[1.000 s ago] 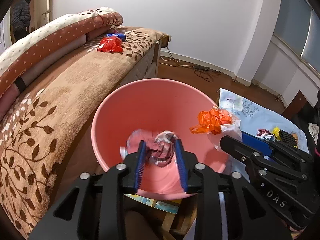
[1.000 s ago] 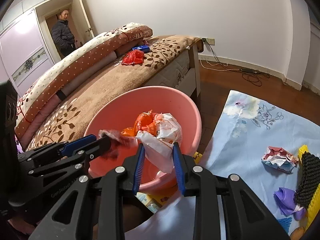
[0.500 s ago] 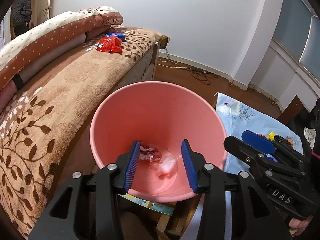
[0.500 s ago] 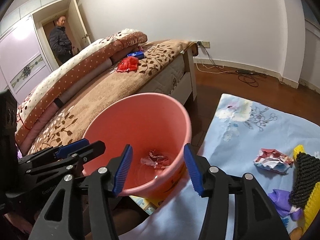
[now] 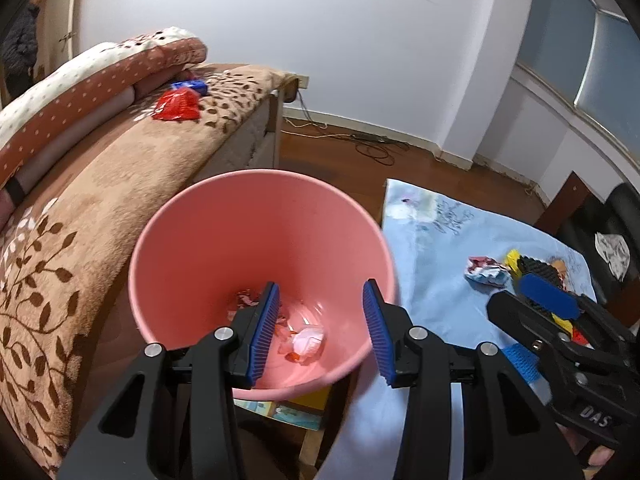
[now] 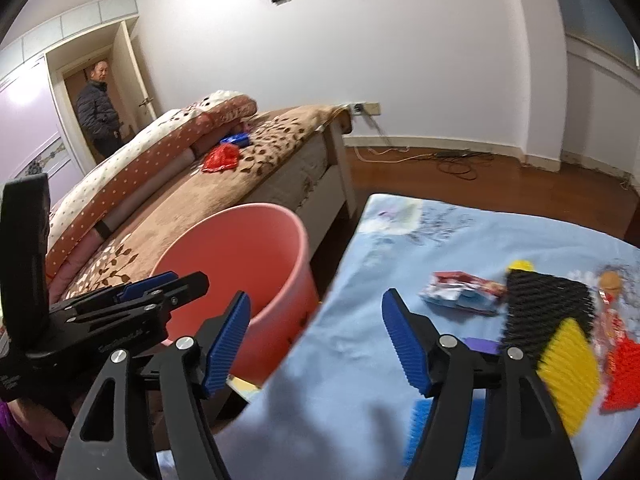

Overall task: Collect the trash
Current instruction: 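Bring the left tool back over the sheet toward the foam nets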

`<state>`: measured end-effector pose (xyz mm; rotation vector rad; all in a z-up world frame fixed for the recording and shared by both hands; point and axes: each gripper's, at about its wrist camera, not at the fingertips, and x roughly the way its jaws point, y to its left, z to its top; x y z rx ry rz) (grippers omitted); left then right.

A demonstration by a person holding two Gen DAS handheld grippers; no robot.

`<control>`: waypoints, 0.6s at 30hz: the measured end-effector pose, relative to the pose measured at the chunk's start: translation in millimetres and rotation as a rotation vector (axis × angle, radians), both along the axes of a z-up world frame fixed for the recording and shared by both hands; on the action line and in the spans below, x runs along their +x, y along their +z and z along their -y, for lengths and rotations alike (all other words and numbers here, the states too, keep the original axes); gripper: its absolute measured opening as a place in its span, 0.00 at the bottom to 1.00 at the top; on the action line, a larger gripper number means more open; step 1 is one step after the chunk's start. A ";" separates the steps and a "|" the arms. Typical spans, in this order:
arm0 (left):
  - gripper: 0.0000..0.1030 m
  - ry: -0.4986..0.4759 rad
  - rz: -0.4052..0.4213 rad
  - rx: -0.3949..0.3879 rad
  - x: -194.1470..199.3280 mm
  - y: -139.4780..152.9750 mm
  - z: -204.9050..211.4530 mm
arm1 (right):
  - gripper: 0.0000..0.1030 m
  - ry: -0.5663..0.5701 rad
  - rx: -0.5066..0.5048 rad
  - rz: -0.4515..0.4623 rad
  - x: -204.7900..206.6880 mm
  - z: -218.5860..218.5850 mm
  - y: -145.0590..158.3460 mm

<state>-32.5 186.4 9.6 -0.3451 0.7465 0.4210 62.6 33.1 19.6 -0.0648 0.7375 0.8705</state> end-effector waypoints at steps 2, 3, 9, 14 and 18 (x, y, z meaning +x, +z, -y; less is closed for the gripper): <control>0.43 -0.018 -0.002 0.004 4.7 0.6 7.2 | 0.66 -0.019 0.003 0.016 -0.9 11.8 3.0; 0.43 -0.029 -0.002 0.005 6.9 1.4 11.4 | 0.66 -0.025 0.006 0.021 -1.3 16.1 3.8; 0.43 -0.094 0.008 0.025 16.2 7.3 33.7 | 0.67 -0.082 0.018 0.047 -5.7 46.5 9.2; 0.43 -0.160 0.022 0.028 22.9 10.5 53.0 | 0.67 -0.144 0.023 0.051 -5.9 72.6 10.6; 0.43 -0.219 0.036 0.013 26.0 10.0 66.5 | 0.67 -0.208 0.009 0.067 -7.3 98.5 9.0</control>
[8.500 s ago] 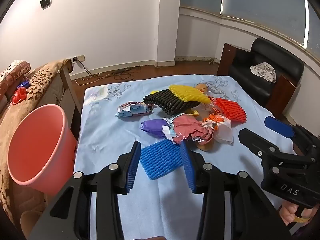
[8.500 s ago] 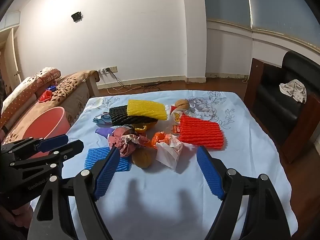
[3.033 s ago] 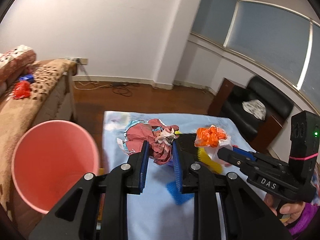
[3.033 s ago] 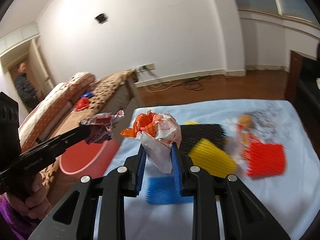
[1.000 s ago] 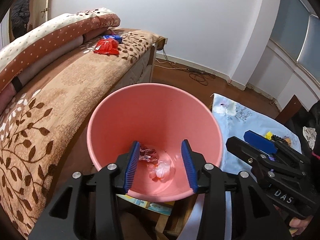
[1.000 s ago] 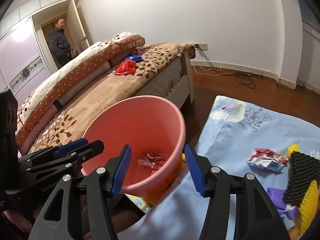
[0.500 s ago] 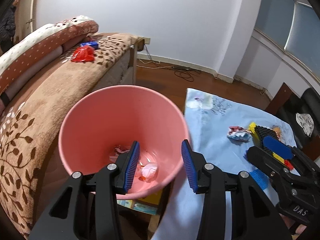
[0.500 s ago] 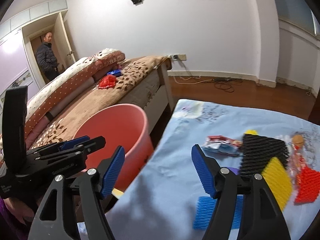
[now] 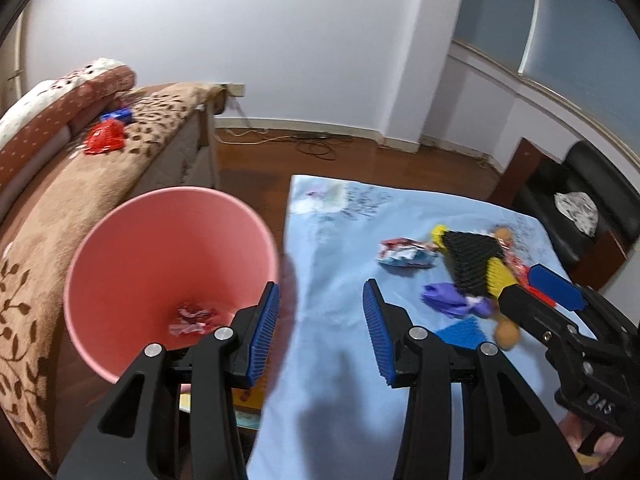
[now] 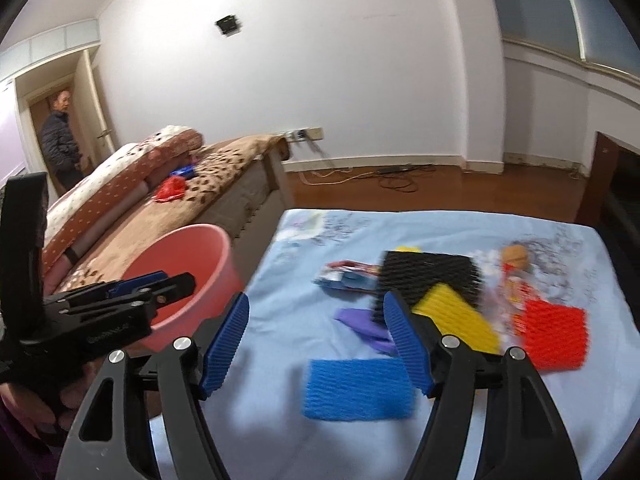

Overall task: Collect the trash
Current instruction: 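Bring the left tool back over the sheet toward the foam nets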

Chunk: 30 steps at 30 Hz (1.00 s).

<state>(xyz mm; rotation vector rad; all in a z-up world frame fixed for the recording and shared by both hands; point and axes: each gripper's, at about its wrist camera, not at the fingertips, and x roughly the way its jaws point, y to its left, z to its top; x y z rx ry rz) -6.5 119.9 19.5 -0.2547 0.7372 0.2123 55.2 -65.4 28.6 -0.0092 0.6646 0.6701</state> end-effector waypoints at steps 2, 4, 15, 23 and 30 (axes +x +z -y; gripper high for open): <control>0.43 -0.041 0.003 -0.013 1.7 -1.4 7.6 | 0.67 -0.038 -0.013 -0.001 -0.1 16.8 -3.5; 0.43 -0.081 0.002 -0.018 3.5 -2.8 16.4 | 0.67 -0.071 -0.023 -0.005 0.3 29.6 -7.6; 0.43 -0.276 -0.035 -0.064 19.6 -15.8 58.2 | 0.67 -0.222 -0.043 -0.058 10.1 93.8 -29.0; 0.43 -0.329 -0.053 -0.073 40.3 -17.0 72.8 | 0.67 -0.247 -0.040 -0.084 15.5 106.4 -39.5; 0.43 -0.362 -0.041 -0.097 72.6 -17.3 86.3 | 0.67 -0.238 -0.010 -0.096 17.5 114.4 -44.5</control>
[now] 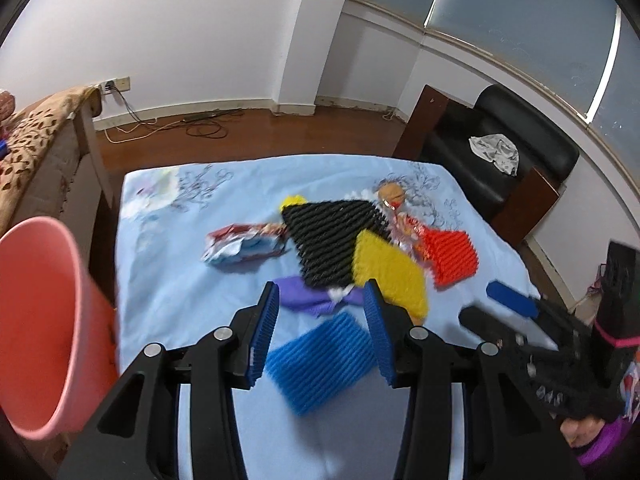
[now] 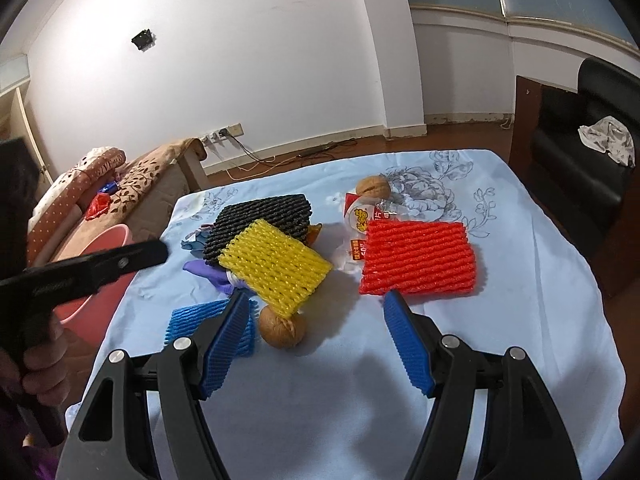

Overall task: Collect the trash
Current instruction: 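Bring the left tool back over the sheet toward the foam nets, then grasp the black and yellow foam nets with the left tool and lift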

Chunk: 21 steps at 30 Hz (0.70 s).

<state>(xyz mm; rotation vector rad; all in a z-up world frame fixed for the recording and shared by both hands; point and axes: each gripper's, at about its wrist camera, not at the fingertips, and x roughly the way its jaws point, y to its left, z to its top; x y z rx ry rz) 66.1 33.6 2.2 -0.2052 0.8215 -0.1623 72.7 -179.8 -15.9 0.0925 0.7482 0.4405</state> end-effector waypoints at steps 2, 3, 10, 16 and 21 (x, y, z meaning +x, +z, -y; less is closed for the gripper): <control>0.43 0.001 -0.012 -0.007 10.8 -3.9 2.1 | 0.67 0.007 0.006 -0.001 -0.1 1.7 -1.3; 0.43 0.001 -0.016 -0.012 14.9 -5.7 2.4 | 0.67 0.010 0.010 -0.001 -0.1 2.1 -1.7; 0.43 0.038 -0.072 -0.017 43.6 -21.6 4.0 | 0.67 0.062 0.016 -0.004 1.6 -5.4 -4.3; 0.31 0.036 -0.092 -0.054 51.6 -29.6 4.6 | 0.67 0.137 -0.012 0.002 5.8 -24.2 -6.4; 0.06 0.015 -0.074 -0.050 47.1 -26.9 8.4 | 0.67 0.173 -0.054 0.014 13.0 -40.3 -8.2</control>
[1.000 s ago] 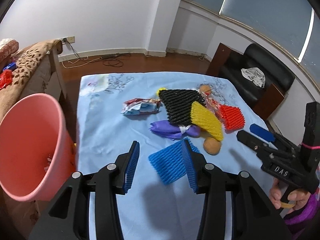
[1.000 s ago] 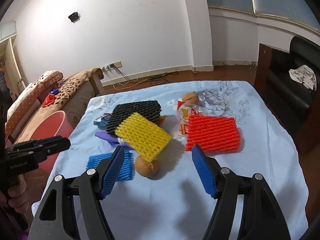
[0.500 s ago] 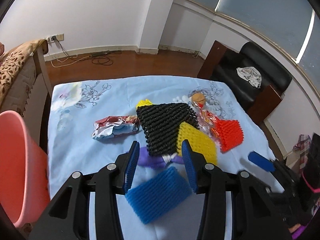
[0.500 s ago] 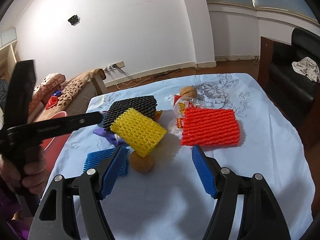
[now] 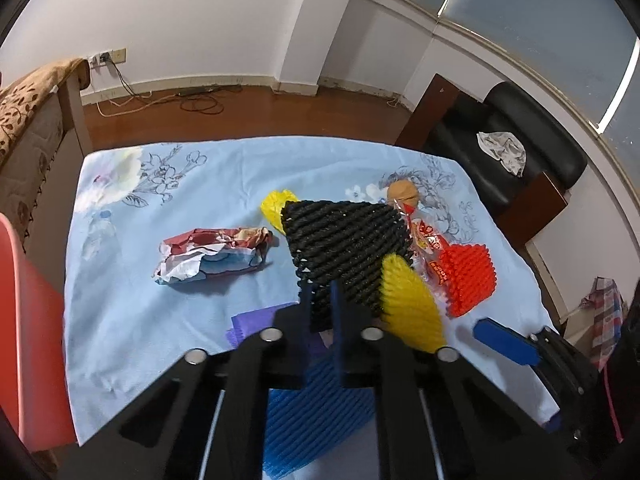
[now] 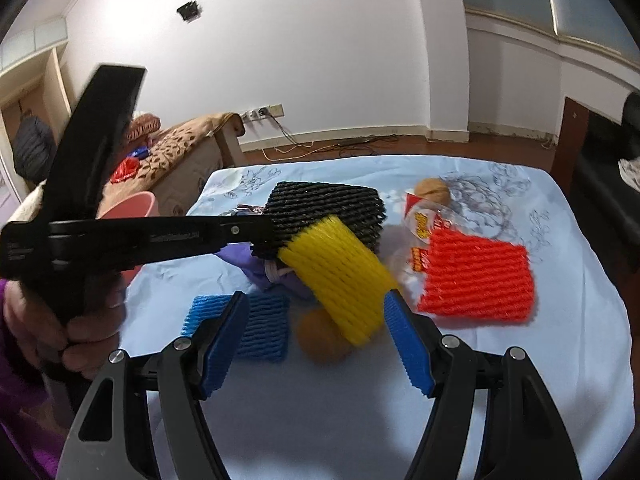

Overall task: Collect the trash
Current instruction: 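Grasp the black and yellow foam nets with the left tool and lift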

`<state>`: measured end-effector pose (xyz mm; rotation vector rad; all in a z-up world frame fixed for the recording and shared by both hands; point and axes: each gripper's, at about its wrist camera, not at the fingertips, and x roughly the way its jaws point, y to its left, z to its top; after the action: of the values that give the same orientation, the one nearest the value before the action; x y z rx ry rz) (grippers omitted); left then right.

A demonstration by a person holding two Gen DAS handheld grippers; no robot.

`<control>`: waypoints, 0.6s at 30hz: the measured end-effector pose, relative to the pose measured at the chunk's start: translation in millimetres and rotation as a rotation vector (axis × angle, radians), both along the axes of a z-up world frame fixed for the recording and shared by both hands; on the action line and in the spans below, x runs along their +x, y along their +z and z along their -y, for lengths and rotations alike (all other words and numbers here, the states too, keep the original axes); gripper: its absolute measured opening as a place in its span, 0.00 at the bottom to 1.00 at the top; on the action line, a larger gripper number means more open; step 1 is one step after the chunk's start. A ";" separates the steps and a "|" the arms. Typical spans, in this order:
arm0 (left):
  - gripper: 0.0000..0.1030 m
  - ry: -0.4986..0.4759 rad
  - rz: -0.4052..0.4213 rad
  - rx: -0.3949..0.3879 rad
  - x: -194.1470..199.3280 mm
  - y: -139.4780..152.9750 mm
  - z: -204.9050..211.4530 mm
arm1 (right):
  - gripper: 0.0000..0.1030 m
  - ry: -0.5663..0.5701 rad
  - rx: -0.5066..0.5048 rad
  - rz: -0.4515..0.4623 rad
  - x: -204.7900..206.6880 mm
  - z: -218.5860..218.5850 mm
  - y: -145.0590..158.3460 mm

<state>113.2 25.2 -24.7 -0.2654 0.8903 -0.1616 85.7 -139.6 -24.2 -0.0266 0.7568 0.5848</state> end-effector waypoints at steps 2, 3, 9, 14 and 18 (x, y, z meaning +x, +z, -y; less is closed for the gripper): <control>0.06 -0.004 0.010 -0.014 -2.0 3.1 -0.1 | 0.67 -0.002 -0.019 0.000 5.7 -4.1 -2.8; 0.05 -0.007 0.015 -0.019 -3.3 4.7 0.3 | 0.66 -0.004 -0.024 -0.005 8.7 -4.6 -4.6; 0.05 -0.022 0.051 -0.036 -10.4 14.9 2.4 | 0.43 -0.025 -0.063 -0.052 22.8 -3.5 -16.2; 0.05 -0.041 0.086 -0.037 -16.8 26.4 7.8 | 0.11 -0.046 -0.028 -0.087 29.1 5.6 -18.5; 0.05 -0.053 0.125 -0.028 -24.8 37.4 9.8 | 0.08 -0.076 0.022 -0.099 28.9 17.5 -13.2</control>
<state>88.5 15.3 12.7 -0.2557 0.7716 -0.2374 114.7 -157.1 -37.3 0.0517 0.8437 0.5249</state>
